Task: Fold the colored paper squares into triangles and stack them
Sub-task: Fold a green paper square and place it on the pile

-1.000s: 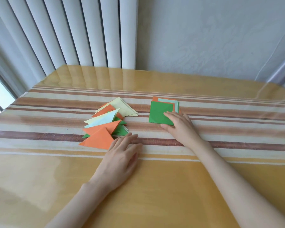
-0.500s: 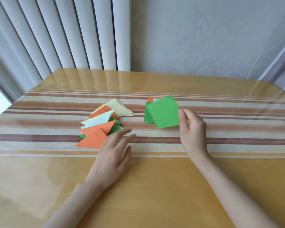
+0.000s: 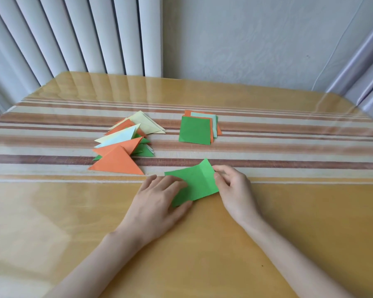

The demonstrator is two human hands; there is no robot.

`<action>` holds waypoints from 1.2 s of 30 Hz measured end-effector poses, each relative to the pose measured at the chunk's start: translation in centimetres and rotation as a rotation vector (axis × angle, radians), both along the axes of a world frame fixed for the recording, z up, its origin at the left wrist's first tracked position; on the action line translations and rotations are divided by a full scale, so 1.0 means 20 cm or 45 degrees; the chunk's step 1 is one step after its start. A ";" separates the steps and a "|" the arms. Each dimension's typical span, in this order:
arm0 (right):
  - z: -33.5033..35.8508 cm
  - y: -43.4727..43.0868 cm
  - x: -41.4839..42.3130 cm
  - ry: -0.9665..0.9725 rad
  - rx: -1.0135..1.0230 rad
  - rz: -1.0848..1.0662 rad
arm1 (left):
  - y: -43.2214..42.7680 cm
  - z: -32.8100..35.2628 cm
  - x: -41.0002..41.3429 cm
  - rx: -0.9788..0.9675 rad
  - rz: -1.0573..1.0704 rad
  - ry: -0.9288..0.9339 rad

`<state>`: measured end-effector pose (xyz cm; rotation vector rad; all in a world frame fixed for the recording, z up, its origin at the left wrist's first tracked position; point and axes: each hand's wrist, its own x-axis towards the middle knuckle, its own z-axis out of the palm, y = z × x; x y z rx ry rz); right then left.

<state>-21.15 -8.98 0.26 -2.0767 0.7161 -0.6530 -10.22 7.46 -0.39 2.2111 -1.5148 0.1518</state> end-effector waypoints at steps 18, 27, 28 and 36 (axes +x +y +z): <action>0.09 -0.20 0.04 -0.026 0.219 0.634 | 0.01 -0.01 0.04 -0.100 -0.435 0.101; 0.09 -0.19 0.06 0.134 0.235 0.712 | 0.04 0.01 0.04 -0.245 -0.330 -0.064; 0.07 -0.19 0.07 0.162 0.130 0.675 | 0.03 0.00 0.03 -0.232 -0.334 -0.113; 0.10 -0.08 -0.13 0.163 -0.411 0.658 | 0.02 -0.02 -0.02 -0.132 -0.287 -0.290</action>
